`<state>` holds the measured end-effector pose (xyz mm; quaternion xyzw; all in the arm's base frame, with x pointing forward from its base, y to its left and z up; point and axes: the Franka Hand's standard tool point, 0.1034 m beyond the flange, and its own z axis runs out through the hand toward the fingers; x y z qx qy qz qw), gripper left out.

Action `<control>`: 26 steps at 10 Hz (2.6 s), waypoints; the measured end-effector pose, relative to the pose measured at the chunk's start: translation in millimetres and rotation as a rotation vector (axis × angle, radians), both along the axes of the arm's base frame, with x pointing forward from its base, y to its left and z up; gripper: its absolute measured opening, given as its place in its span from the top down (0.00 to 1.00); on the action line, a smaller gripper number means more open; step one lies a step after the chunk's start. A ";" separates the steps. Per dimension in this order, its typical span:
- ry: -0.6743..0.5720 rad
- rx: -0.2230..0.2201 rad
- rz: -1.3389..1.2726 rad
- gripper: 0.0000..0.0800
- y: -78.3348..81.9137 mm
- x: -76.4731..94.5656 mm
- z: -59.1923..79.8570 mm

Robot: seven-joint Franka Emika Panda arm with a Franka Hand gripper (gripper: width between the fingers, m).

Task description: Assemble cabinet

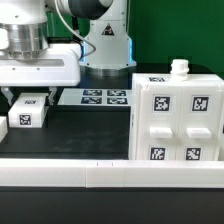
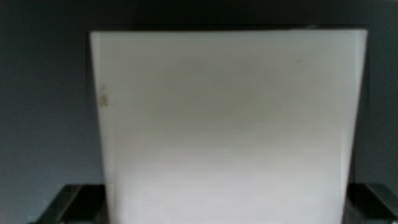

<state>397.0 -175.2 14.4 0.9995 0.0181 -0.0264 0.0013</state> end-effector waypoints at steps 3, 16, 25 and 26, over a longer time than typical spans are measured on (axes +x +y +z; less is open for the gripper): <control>0.001 0.000 0.000 0.30 0.3 -0.3 -0.3; -0.045 0.090 -0.191 0.30 137.0 93.7 173.2; -0.042 0.109 -0.130 0.30 229.5 203.0 180.5; -0.043 0.108 -0.123 0.30 235.1 205.3 172.8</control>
Offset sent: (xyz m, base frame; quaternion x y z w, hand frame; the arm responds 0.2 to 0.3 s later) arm 0.0000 0.0000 0.0000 0.0000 0.0000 0.0000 1.0000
